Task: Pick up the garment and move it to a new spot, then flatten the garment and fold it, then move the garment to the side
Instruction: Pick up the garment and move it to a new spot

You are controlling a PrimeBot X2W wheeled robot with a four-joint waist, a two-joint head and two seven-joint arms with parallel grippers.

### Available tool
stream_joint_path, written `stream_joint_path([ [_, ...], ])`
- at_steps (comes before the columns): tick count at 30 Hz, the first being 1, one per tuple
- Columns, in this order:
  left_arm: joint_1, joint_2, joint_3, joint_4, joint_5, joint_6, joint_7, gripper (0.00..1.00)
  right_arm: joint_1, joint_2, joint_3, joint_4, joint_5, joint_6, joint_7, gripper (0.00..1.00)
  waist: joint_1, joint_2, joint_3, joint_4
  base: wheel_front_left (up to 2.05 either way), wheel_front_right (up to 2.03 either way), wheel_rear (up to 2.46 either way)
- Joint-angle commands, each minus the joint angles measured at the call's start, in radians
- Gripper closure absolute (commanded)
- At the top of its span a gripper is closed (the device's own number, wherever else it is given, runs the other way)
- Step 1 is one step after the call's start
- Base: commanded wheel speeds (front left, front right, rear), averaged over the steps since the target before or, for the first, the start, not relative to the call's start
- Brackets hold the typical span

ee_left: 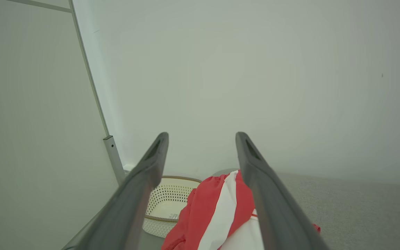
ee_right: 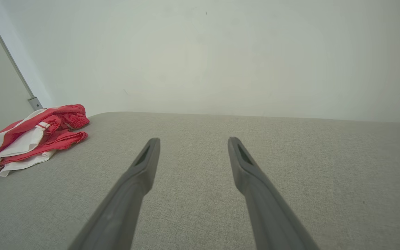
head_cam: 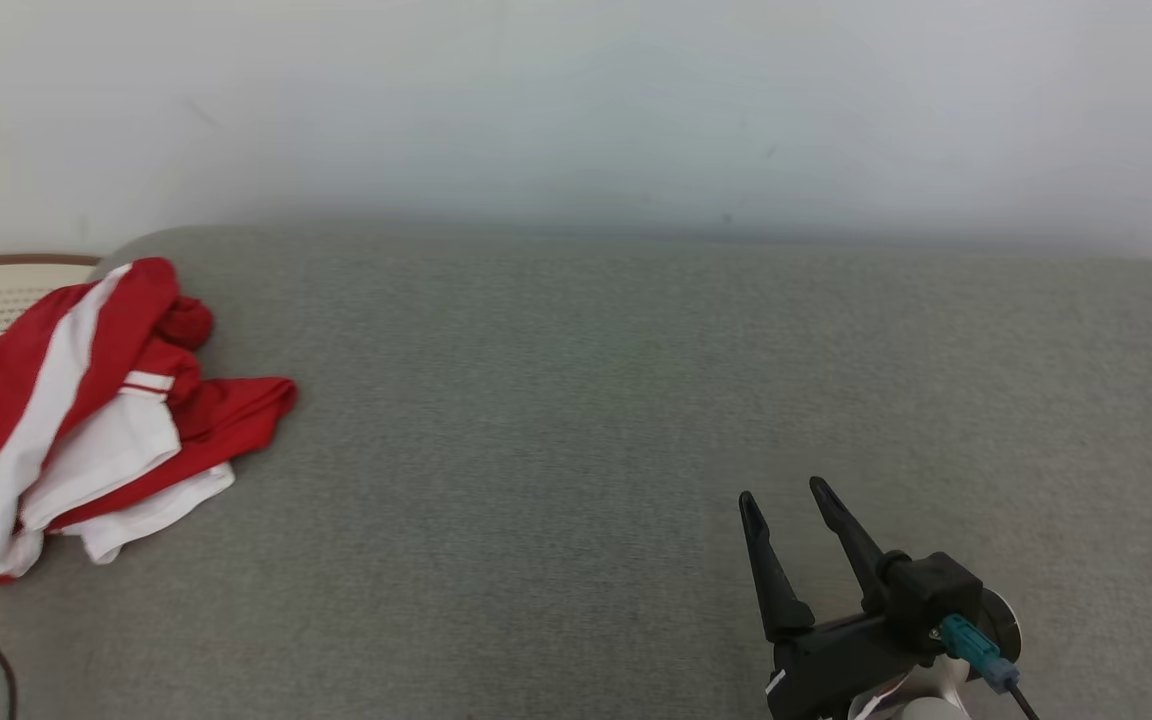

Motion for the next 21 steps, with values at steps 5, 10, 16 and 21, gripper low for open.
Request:
stream_joint_path([
  [5, -0.085, 0.043, 0.008, 0.111, -0.026, -0.030, 0.011, 0.00, -0.021, 0.000, -0.006, -0.008, -0.013, 0.001, -0.006, 0.00, -0.0001, -0.0002, 0.071, -0.118, 0.00, 0.00, 0.00],
  [10, -0.143, 0.071, -0.002, 0.197, -0.030, -0.052, 0.032, 0.00, -0.037, 0.000, -0.010, -0.014, -0.018, 0.001, -0.007, 0.00, -0.0001, -0.0002, 0.097, -0.146, 0.00, 0.00, 0.00],
  [16, -0.230, 0.113, -0.019, 0.322, -0.035, -0.084, 0.072, 0.00, -0.054, 0.000, -0.014, -0.024, -0.025, 0.001, -0.008, 0.00, -0.0001, -0.0002, 0.143, -0.176, 0.00, 0.00, 0.00],
  [21, -0.290, 0.139, -0.044, 0.411, -0.031, -0.106, 0.116, 0.00, -0.061, 0.000, -0.018, -0.031, -0.030, 0.001, -0.009, 0.00, -0.0001, -0.0002, 0.178, -0.192, 0.00, 0.00, 0.00],
])
